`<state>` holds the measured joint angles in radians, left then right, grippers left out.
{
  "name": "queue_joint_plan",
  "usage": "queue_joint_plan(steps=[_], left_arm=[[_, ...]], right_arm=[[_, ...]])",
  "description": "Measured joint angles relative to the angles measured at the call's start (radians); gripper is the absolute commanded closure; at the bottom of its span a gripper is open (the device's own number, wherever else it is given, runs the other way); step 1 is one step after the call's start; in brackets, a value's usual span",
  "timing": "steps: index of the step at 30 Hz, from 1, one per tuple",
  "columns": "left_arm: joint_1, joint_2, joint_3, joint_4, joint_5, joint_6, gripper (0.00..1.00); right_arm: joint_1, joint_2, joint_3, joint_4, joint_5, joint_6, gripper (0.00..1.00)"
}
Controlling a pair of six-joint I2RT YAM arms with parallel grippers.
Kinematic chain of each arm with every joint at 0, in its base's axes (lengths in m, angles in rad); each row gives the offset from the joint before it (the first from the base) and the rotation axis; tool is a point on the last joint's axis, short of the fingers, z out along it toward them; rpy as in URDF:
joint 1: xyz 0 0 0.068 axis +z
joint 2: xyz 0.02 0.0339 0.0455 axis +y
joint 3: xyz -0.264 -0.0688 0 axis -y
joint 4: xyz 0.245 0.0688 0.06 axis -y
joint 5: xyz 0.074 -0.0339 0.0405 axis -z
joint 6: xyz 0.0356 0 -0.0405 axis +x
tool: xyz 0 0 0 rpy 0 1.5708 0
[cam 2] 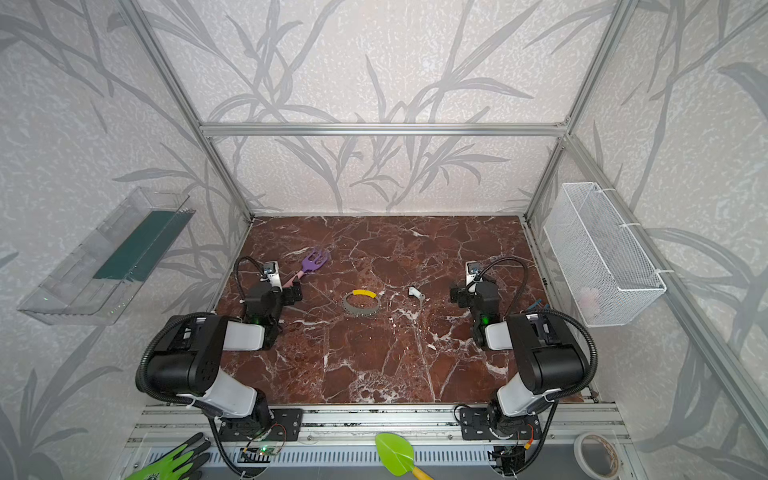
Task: Put the keys on the keyring
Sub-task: 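Move both grippers forward toward the steel keyring plate with yellow grip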
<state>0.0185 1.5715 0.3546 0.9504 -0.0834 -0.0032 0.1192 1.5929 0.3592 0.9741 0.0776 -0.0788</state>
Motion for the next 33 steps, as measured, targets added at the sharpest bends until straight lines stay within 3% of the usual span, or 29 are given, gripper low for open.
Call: queue_joint_plan(steps=[20, 24, 28, 33], left_arm=[[0.009, 0.0, 0.0, -0.003, 0.01, -0.001, 0.01], [0.009, -0.014, 0.0, -0.019, -0.046, -0.026, 0.01], [0.006, -0.132, 0.018, -0.146, -0.092, -0.037, 0.01], [0.002, -0.327, 0.154, -0.398, -0.078, -0.044, 0.07]], right_arm=[[0.0, 0.0, 0.0, 0.0, 0.0, 0.0, 0.01], [0.0, -0.001, -0.034, 0.067, -0.006, 0.0, 0.01], [0.0, -0.061, -0.114, 0.094, -0.014, -0.003, 0.01], [0.004, -0.28, -0.04, -0.123, -0.044, -0.009, 0.03]])
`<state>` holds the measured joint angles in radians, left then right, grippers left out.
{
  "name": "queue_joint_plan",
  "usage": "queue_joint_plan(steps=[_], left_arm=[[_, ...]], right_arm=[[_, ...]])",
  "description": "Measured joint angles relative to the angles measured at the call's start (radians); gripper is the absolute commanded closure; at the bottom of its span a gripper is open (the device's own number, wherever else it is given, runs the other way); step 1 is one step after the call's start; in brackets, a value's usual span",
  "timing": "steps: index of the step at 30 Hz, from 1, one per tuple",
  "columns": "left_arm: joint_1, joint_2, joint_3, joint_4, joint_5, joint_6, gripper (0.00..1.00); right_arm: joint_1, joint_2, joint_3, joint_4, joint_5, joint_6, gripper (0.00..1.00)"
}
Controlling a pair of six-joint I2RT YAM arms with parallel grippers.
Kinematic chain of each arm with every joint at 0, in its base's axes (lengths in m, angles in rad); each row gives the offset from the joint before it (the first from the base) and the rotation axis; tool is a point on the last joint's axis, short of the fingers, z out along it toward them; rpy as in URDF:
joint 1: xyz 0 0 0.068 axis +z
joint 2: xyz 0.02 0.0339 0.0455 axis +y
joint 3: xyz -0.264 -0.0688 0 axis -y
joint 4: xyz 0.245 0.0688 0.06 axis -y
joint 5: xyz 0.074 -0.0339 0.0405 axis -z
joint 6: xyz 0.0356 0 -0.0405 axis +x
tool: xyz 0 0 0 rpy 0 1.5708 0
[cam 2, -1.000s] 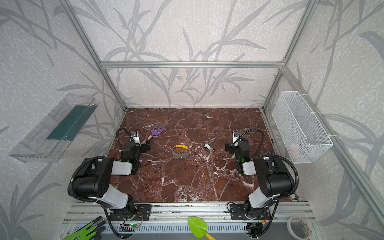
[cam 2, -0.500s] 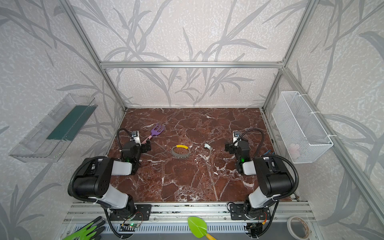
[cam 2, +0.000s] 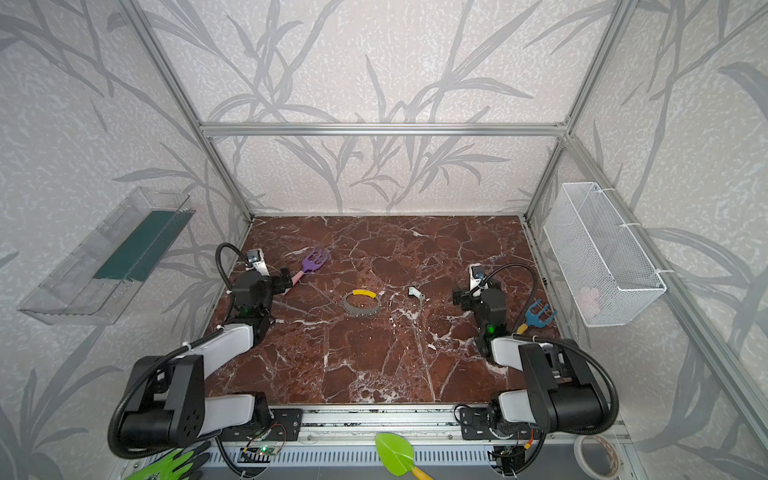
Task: Put the keys on the keyring
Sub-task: 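Move both grippers forward toward the steel keyring plate with yellow grip, then pinch the keyring plate's near edge with the right gripper while the left hovers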
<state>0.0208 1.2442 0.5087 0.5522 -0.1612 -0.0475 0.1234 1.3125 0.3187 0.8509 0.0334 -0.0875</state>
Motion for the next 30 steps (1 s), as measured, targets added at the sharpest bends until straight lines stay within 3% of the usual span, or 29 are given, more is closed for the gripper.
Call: queue_joint_plan(steps=[4, 6, 11, 14, 18, 23, 30], left_arm=[[-0.006, -0.068, 0.162, -0.217, 0.105, -0.03, 0.16], [-0.028, -0.065, 0.226, -0.32, 0.158, -0.05, 0.22], [-0.162, 0.01, 0.341, -0.558, 0.227, -0.061, 0.31], [-0.245, 0.094, 0.412, -0.681, 0.254, -0.055, 0.38], [-0.313, 0.208, 0.489, -0.8, 0.295, -0.048, 0.48], [-0.355, 0.344, 0.577, -0.932, 0.366, -0.009, 0.52], [-0.419, 0.417, 0.603, -1.055, 0.411, 0.006, 0.6]], right_arm=[[0.024, -0.103, 0.181, -0.225, -0.09, 0.003, 0.13], [0.071, -0.111, 0.271, -0.344, -0.13, 0.005, 0.23], [0.245, -0.029, 0.455, -0.619, -0.19, -0.014, 0.39], [0.336, 0.049, 0.521, -0.735, -0.221, -0.013, 0.41], [0.413, 0.145, 0.557, -0.831, -0.245, 0.003, 0.52], [0.438, 0.269, 0.608, -0.917, -0.288, 0.062, 0.55], [0.473, 0.359, 0.655, -0.973, -0.305, 0.109, 0.61]])
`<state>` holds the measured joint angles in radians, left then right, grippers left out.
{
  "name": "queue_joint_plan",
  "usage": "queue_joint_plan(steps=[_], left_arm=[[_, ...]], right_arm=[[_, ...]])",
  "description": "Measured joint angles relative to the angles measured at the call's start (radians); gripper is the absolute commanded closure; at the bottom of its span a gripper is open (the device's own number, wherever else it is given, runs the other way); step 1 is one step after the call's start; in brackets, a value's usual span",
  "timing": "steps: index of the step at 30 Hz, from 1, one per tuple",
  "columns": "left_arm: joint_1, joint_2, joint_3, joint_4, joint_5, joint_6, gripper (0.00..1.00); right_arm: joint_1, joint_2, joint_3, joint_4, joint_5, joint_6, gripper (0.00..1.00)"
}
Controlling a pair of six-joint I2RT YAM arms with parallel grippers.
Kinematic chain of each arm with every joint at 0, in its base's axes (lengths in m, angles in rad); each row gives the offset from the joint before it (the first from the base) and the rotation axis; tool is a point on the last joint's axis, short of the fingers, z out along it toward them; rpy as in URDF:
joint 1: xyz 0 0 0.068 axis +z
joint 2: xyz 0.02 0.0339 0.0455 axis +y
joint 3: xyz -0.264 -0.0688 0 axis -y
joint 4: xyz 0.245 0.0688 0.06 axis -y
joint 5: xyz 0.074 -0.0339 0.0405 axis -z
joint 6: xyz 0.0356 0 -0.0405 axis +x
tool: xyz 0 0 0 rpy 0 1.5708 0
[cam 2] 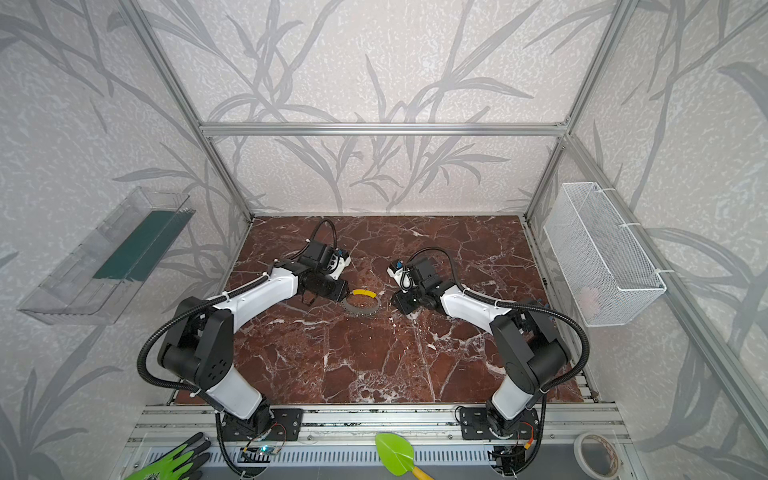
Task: Put the keys on the keyring
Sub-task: 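Pinch the keyring plate's near edge with the right gripper while the left hovers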
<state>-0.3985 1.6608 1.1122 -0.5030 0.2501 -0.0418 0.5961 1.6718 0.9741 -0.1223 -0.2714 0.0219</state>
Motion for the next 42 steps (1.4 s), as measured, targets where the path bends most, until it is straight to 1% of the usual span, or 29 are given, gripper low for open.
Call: queue_joint_plan(steps=[4, 8, 10, 14, 17, 20, 24, 29, 35, 42], left_arm=[[-0.031, -0.004, -0.003, -0.005, 0.008, -0.017, 0.61], [-0.043, -0.033, -0.036, 0.021, -0.013, -0.034, 0.63], [-0.043, -0.06, -0.058, 0.036, -0.029, -0.04, 0.64], [-0.043, -0.119, -0.092, 0.068, -0.072, -0.042, 0.65], [-0.042, -0.159, -0.107, 0.094, -0.103, -0.041, 0.65], [-0.041, -0.184, -0.119, 0.12, -0.129, -0.04, 0.65], [-0.041, -0.19, -0.13, 0.139, -0.154, -0.037, 0.65], [-0.041, -0.194, -0.141, 0.144, -0.181, -0.029, 0.66], [-0.04, -0.206, -0.153, 0.152, -0.203, -0.019, 0.67], [-0.04, -0.209, -0.156, 0.161, -0.208, -0.011, 0.68]], right_arm=[[0.036, 0.039, 0.032, -0.023, -0.001, 0.038, 0.66], [0.085, 0.064, 0.027, -0.011, 0.0, 0.093, 0.7], [0.106, 0.064, 0.005, 0.026, -0.001, 0.124, 0.72], [0.136, 0.064, -0.084, 0.168, -0.013, 0.214, 0.73], [0.148, 0.077, -0.145, 0.277, -0.01, 0.249, 0.73], [0.157, 0.109, -0.166, 0.356, 0.005, 0.274, 0.74], [0.161, 0.149, -0.175, 0.46, 0.009, 0.301, 0.74], [0.164, 0.178, -0.175, 0.528, 0.009, 0.318, 0.75], [0.165, 0.186, -0.175, 0.545, 0.013, 0.324, 0.8], [0.179, 0.196, -0.169, 0.551, 0.017, 0.325, 0.84]])
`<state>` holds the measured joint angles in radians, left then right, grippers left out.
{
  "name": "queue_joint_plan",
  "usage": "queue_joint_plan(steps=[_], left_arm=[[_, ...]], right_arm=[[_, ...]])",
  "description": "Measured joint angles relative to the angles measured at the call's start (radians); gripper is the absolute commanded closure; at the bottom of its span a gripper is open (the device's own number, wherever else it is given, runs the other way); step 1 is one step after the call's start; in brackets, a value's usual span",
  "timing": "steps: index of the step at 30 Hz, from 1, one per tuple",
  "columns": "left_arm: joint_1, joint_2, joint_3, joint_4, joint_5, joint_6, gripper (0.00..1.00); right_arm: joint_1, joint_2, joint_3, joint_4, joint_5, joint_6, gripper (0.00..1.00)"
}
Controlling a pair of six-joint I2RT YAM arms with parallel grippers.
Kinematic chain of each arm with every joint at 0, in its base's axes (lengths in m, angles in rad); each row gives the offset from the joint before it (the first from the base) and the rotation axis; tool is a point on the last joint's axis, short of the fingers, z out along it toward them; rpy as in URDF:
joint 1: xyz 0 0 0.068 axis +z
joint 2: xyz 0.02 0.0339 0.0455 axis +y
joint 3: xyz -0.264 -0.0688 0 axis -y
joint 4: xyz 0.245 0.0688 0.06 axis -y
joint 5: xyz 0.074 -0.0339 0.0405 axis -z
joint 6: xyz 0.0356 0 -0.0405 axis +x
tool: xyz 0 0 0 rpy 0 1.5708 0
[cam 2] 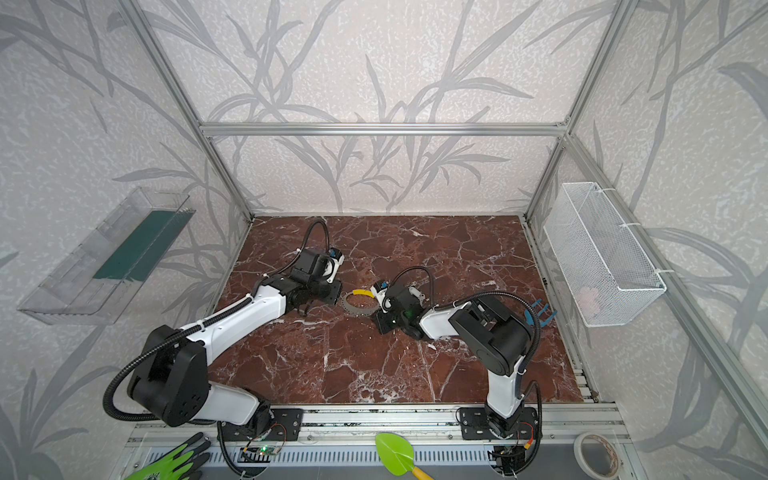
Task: Put the keys on the keyring
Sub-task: 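Pinch the keyring plate's near edge with the right gripper while the left hovers, then lift the keyring plate with the right gripper while the left gripper approaches it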
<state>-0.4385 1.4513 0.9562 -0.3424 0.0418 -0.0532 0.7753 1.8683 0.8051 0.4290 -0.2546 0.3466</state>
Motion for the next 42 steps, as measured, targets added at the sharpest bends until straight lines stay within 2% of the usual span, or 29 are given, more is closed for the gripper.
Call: queue_joint_plan(steps=[14, 23, 24, 26, 28, 33, 35, 37, 42], left_arm=[[0.0, -0.011, -0.016, 0.014, -0.011, 0.014, 0.68], [0.0, -0.055, -0.035, 0.035, 0.012, 0.054, 0.68], [0.0, -0.072, -0.043, 0.048, 0.02, 0.068, 0.69], [0.0, -0.118, -0.071, 0.091, 0.036, 0.095, 0.76], [0.0, -0.178, -0.115, 0.157, 0.056, 0.133, 0.75], [0.0, -0.391, -0.335, 0.478, 0.135, 0.259, 0.76], [0.003, -0.435, -0.382, 0.55, 0.174, 0.311, 0.78], [0.01, -0.447, -0.377, 0.565, 0.23, 0.367, 0.82], [0.029, -0.45, -0.308, 0.528, 0.373, 0.496, 0.84]], right_arm=[[0.016, 0.007, 0.028, -0.041, 0.03, -0.016, 0.96], [0.023, -0.014, 0.043, -0.115, 0.05, -0.075, 0.99], [0.024, -0.028, 0.047, -0.141, 0.051, -0.1, 1.0], [0.024, -0.06, 0.059, -0.193, 0.051, -0.153, 1.0], [0.024, -0.1, 0.09, -0.252, 0.05, -0.231, 1.0], [0.019, -0.21, 0.22, -0.385, 0.026, -0.449, 1.0], [0.008, -0.24, 0.262, -0.417, -0.002, -0.516, 1.0], [-0.01, -0.27, 0.285, -0.441, -0.046, -0.573, 1.0], [-0.077, -0.324, 0.329, -0.508, -0.156, -0.721, 1.0]])
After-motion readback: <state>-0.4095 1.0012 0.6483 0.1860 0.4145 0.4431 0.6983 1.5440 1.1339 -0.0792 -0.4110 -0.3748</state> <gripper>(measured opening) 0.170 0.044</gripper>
